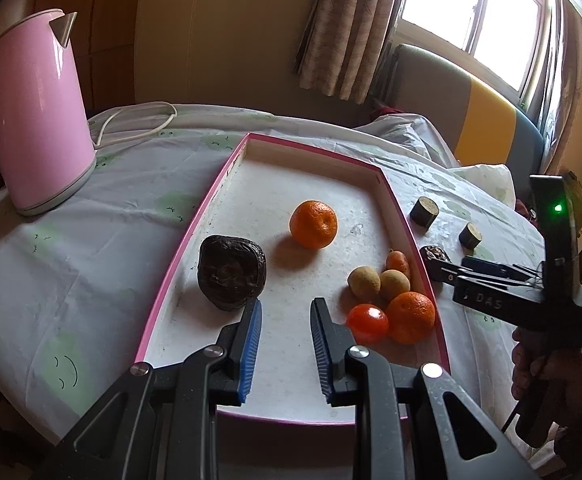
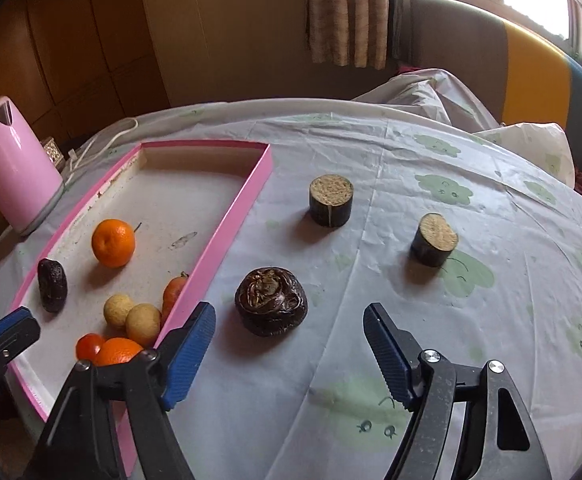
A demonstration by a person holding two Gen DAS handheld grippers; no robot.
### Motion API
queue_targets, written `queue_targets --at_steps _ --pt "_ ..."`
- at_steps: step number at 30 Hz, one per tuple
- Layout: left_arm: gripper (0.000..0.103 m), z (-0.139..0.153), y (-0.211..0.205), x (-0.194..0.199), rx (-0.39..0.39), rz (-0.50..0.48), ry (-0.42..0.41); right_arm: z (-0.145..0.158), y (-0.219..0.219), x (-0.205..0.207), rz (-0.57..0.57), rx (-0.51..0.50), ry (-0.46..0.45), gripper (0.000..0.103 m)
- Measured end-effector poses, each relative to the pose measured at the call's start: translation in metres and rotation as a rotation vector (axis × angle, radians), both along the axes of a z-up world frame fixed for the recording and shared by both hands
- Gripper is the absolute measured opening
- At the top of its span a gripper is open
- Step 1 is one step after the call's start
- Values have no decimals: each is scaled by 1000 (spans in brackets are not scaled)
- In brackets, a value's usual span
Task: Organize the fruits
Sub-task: 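Carry the beet slice over the tray and release it with the right tool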
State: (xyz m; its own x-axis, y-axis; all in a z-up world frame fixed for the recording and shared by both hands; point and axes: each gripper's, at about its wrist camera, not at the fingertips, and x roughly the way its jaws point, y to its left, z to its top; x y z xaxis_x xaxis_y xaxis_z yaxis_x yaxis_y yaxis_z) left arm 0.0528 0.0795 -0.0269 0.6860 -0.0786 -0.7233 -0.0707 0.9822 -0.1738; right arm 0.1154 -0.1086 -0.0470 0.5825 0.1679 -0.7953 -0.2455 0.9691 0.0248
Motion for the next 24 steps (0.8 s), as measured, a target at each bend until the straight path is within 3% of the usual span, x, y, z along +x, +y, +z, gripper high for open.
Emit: queue_targets --at_steps 1,2,5,11,15,21,23,24 --pt "25 0 0 0 2 0 3 -4 4 3 12 -13 10 51" --pt "25 0 1 0 3 0 3 -6 7 4 15 -19 13 41" --pt "25 1 4 0 2 7 -4 -2 8 2 -7 -21 -7 41" --pt "25 3 10 -2 -5 25 -10 36 16 -16 19 46 -112 41" --pt "25 6 14 -5 -8 32 -15 47 44 -20 112 84 -109 41" --pt "25 7 18 -8 -7 41 -16 35 83 -20 201 91 -50 42" --pt "25 8 19 -9 -6 44 -18 32 86 -22 201 116 -35 63" --pt "25 8 20 -9 -6 45 -18 32 86 -25 200 127 -39 65"
